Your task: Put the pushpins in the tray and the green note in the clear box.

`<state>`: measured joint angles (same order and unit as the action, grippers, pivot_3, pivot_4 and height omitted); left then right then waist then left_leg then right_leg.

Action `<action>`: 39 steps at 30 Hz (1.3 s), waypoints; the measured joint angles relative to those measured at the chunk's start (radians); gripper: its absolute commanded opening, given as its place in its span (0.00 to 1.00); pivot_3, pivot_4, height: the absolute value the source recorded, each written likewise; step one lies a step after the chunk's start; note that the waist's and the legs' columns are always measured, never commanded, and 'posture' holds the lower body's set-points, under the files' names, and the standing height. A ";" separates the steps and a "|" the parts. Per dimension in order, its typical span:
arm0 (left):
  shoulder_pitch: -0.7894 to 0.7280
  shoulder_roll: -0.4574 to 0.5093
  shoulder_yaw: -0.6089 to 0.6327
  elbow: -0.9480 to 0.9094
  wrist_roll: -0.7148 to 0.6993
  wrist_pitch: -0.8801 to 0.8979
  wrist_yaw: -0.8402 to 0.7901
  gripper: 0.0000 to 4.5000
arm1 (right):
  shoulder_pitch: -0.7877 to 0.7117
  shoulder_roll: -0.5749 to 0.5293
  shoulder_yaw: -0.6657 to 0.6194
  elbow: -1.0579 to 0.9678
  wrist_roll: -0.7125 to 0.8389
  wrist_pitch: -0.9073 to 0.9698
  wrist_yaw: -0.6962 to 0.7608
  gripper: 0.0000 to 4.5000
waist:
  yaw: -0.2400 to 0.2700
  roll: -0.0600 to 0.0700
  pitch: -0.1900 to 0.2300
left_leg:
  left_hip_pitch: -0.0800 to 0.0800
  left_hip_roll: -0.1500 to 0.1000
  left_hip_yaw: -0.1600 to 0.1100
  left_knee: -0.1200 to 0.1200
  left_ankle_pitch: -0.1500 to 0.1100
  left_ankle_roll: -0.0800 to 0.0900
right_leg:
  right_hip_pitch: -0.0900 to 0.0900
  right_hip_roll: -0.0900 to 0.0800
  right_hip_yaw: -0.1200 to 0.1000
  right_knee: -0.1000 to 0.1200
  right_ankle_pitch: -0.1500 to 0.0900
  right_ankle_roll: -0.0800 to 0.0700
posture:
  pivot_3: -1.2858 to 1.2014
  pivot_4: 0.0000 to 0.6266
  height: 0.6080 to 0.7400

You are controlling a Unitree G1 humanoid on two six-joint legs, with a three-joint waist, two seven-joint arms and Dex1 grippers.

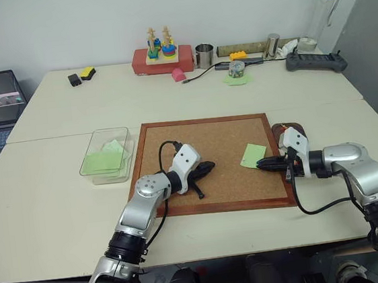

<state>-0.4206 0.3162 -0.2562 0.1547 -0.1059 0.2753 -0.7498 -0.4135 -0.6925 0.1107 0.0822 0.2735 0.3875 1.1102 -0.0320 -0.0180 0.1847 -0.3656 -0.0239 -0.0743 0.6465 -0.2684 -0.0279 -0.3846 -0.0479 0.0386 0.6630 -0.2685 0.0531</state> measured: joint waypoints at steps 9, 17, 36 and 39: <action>0.000 0.000 -0.002 0.001 0.004 -0.001 0.002 0.00 | -0.003 0.003 -0.081 -0.010 0.076 0.098 -0.030 0.00 | 0.000 0.000 0.000 | 0.000 0.000 0.000 0.000 0.000 0.000 | 0.000 0.000 0.000 0.000 0.000 0.000 | 0.52 0.24 1.00; 0.003 0.000 -0.003 0.000 0.012 -0.005 0.013 0.00 | -0.100 0.018 -0.129 0.073 0.060 0.122 -0.160 0.00 | 0.000 0.000 0.000 | 0.001 0.000 0.001 0.000 0.000 0.000 | 0.000 0.000 0.001 0.000 0.000 0.000 | 0.52 0.24 1.00; 0.008 0.002 -0.010 0.000 0.012 -0.021 0.018 0.00 | -0.223 0.022 -0.136 0.422 -0.133 0.062 -0.411 0.53 | 0.000 0.000 -0.002 | 0.001 0.000 0.001 0.000 0.000 0.000 | 0.000 0.000 0.001 0.000 0.000 0.000 | 0.52 0.24 1.00; 0.008 0.001 -0.010 0.000 0.012 -0.022 0.019 0.00 | -0.224 0.022 -0.137 0.409 -0.129 0.062 -0.392 0.67 | 0.000 0.000 -0.002 | 0.001 0.000 0.001 0.000 0.000 0.000 | 0.000 0.000 0.001 0.000 0.000 0.000 | 0.52 0.24 1.00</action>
<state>-0.4130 0.3177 -0.2664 0.1550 -0.0937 0.2538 -0.7311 -0.6372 -0.6704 -0.0267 0.4912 0.1447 0.4496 0.7179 -0.0322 -0.0176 0.1830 -0.3651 -0.0241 -0.0733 0.6461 -0.2684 -0.0278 -0.3844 -0.0479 0.0395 0.6630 -0.2684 0.0529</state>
